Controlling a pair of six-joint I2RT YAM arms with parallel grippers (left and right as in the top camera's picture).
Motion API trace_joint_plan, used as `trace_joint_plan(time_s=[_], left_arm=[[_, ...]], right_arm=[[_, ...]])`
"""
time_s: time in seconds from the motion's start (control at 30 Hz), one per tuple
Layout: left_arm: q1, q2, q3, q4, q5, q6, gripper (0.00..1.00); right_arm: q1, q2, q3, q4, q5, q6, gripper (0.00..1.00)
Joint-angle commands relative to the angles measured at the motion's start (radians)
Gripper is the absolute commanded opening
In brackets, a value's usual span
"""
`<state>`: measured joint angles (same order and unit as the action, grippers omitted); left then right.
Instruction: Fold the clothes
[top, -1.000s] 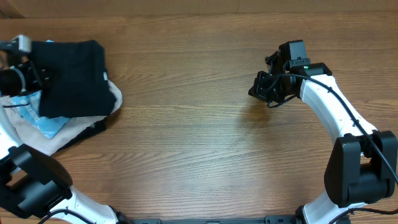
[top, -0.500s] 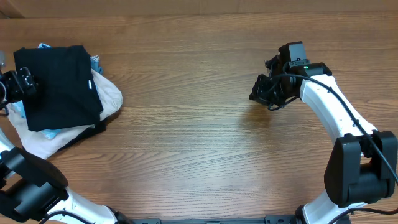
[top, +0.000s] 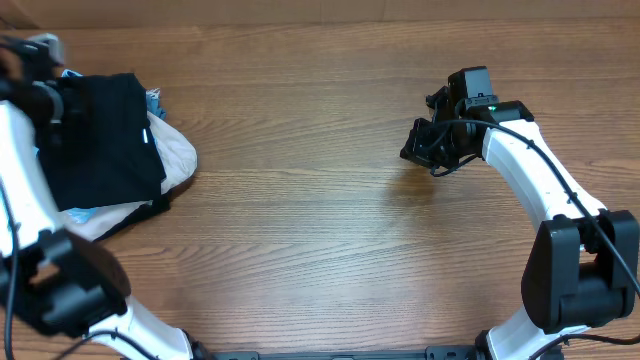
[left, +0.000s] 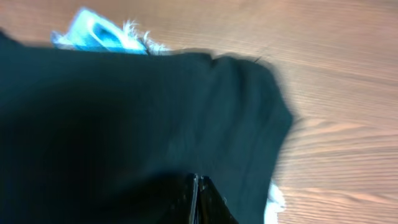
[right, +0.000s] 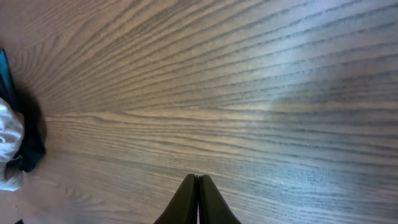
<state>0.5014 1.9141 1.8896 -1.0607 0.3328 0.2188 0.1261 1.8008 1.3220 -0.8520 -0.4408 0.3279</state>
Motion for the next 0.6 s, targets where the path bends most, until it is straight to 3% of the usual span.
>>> trace_joint_plan(time_s=[0.0,0.17,0.3,0.37,0.4,0.43,0.47,0.57], left_arm=[[0.002,0.158,-0.105,0.071,-0.33,-0.201,0.04],[0.031,0.267,-0.105,0.071,-0.327,-0.208,0.04],[0.042,0.235,-0.088,0.063,-0.202,-0.188,0.04],[0.042,0.185,-0.054,0.039,-0.13,-0.162,0.16],[0.042,0.151,-0.026,0.018,-0.081,-0.147,0.3],[0.032,0.084,0.025,-0.022,0.043,-0.105,0.51],[0.024,0.048,0.05,-0.044,0.108,-0.075,0.57],[-0.04,-0.093,0.1,-0.128,0.256,0.036,0.62]], right_arm=[[0.002,-0.009,0.008,-0.011,-0.026,-0.011,0.05],[0.002,-0.009,0.008,-0.018,-0.025,-0.011,0.05],[0.002,-0.009,0.008,-0.016,-0.024,-0.015,0.05],[0.001,-0.011,0.009,-0.008,-0.024,-0.024,0.05],[0.0,-0.018,0.009,0.003,-0.024,-0.04,0.05],[-0.005,-0.044,0.012,0.025,-0.023,-0.08,0.05],[-0.009,-0.063,0.018,0.032,-0.019,-0.103,0.05],[-0.016,-0.153,0.051,0.031,0.045,-0.147,0.06]])
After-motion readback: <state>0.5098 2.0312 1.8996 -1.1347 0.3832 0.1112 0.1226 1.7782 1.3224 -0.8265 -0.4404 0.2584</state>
